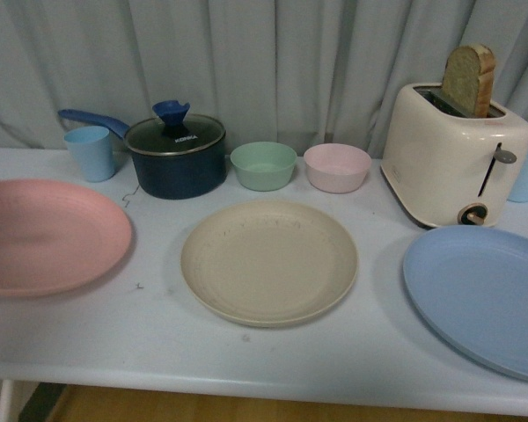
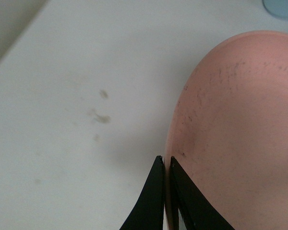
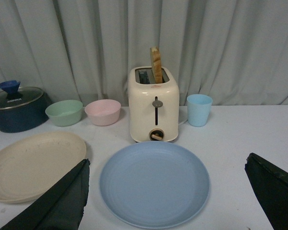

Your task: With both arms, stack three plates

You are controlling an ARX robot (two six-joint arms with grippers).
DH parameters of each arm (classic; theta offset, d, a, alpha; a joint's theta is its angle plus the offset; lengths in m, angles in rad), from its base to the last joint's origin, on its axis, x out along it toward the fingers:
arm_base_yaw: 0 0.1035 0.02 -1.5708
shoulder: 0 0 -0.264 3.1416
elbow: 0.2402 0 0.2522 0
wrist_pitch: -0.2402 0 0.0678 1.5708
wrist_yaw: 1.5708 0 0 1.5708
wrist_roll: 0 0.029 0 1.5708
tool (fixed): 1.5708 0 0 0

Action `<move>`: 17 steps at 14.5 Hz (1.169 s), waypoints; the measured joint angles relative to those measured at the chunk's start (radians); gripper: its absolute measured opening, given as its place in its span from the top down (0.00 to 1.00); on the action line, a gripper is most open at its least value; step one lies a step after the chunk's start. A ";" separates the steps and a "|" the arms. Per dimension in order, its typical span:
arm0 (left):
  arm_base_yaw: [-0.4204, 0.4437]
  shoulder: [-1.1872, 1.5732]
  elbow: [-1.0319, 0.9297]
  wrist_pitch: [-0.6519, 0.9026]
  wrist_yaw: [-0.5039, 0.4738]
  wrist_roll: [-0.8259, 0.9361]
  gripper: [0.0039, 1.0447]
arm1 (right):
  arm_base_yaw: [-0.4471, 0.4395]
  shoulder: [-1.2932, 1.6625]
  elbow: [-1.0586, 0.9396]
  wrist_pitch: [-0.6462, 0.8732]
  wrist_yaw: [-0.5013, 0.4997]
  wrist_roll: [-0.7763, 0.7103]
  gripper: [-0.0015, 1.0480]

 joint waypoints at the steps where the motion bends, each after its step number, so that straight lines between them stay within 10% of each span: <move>1: 0.013 -0.038 0.017 -0.018 0.000 0.026 0.98 | 0.000 0.000 0.000 0.000 0.000 0.000 0.06; 4: -0.043 -0.168 0.026 -0.075 0.056 0.046 0.98 | 0.000 0.000 0.000 0.000 0.000 0.000 0.06; 12: -0.529 -0.269 -0.078 -0.043 0.068 -0.022 0.98 | 0.000 0.000 0.000 0.000 0.000 0.000 0.06; 17: -0.604 -0.052 0.053 -0.027 -0.008 -0.147 0.98 | 0.000 0.000 0.000 0.000 0.000 0.000 0.06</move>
